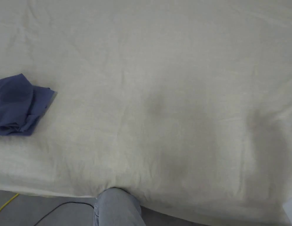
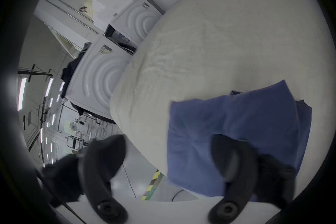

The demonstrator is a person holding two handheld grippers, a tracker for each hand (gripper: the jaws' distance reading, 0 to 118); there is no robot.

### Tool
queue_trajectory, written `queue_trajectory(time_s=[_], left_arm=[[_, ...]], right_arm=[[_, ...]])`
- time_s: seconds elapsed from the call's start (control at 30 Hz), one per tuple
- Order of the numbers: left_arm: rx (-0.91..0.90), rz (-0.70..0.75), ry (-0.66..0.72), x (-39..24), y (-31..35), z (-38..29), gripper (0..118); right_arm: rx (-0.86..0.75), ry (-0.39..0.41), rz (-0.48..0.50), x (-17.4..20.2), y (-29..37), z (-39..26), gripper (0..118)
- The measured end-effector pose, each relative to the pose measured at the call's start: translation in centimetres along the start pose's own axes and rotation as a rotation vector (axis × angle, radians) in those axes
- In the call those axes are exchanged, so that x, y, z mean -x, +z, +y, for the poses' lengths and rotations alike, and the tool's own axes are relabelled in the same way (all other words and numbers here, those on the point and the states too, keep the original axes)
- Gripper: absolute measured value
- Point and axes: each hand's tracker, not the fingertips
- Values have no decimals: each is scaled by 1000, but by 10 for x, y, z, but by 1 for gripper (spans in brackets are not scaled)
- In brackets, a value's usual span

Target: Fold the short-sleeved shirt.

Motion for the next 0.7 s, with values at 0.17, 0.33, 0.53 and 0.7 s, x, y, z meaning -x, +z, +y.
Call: queue_trajectory(time_s=[0.17,0.33,0.53,0.7], left_arm=[[-172,-32,176,36,55,13,112],[-410,-153,307,54,143,29,112],[-652,-342,454,28,247,27,112],[-753,-508,455,-14,308,8,100]], right_arm=[[-18,13,20,11,9,8,0],[-58,56,41,-4,23,16,0],[-121,109,59,-24,43,31,0],[-146,160,53,-42,49,46,0]])
